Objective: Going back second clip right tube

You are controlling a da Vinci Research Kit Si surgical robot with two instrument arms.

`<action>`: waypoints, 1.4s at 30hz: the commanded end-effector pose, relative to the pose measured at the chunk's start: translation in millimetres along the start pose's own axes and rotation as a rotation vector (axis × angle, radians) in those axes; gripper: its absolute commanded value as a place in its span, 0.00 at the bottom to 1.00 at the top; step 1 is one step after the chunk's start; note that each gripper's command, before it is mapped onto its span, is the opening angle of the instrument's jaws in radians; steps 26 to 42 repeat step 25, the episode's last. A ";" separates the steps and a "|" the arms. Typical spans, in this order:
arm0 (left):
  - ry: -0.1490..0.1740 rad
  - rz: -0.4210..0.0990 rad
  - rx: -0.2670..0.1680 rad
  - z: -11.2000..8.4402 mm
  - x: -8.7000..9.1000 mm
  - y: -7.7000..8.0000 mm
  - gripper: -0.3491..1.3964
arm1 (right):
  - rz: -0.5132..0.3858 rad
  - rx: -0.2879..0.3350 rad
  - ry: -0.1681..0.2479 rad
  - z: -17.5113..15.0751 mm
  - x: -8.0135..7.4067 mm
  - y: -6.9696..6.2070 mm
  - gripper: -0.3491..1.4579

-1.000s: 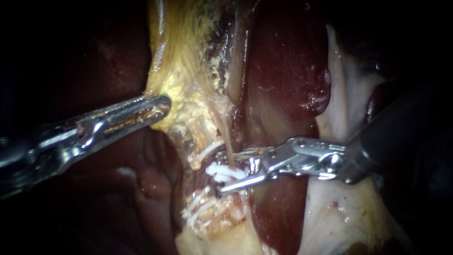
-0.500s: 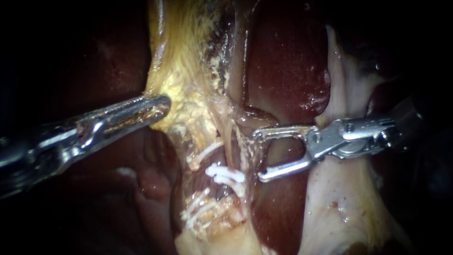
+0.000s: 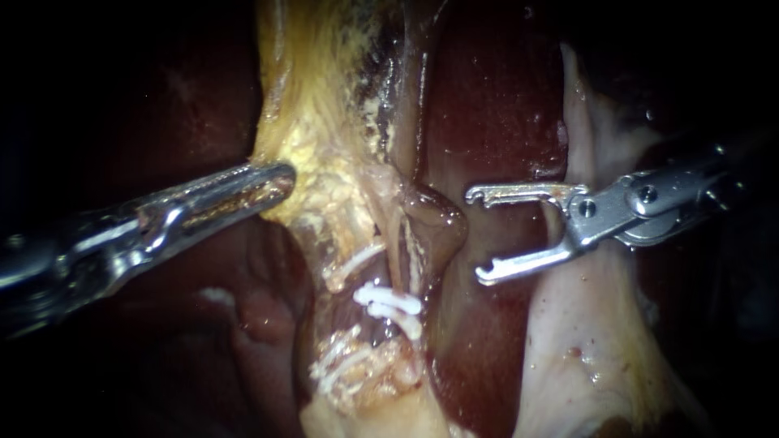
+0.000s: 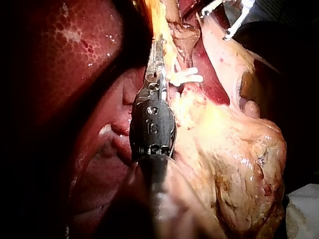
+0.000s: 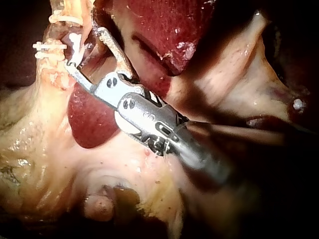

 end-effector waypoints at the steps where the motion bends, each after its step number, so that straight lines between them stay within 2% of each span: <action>1: 0.011 0.003 0.008 0.6 0.3 0.1 0.00 | 0.000 0.000 0.000 0.1 -0.2 -0.1 0.52; 5: 0.052 0.011 0.013 3.9 1.6 0.7 0.00 | -0.001 0.000 -0.001 0.1 -0.3 -0.2 0.52; 8: 0.070 0.015 0.015 6.0 2.5 0.8 0.00 | -0.001 -0.001 0.002 0.1 -0.2 -0.2 0.52; 13: 0.087 0.016 0.020 8.0 2.8 0.1 0.00 | -0.001 -0.001 0.002 0.1 -0.1 -0.3 0.52; 19: 0.089 0.016 0.023 8.4 2.9 -0.6 0.00 | 0.000 -0.001 0.005 0.1 0.0 -0.3 0.52; 42: 0.090 0.016 0.024 8.2 2.9 -0.5 0.00 | 0.000 -0.001 0.005 0.1 0.0 -0.3 0.52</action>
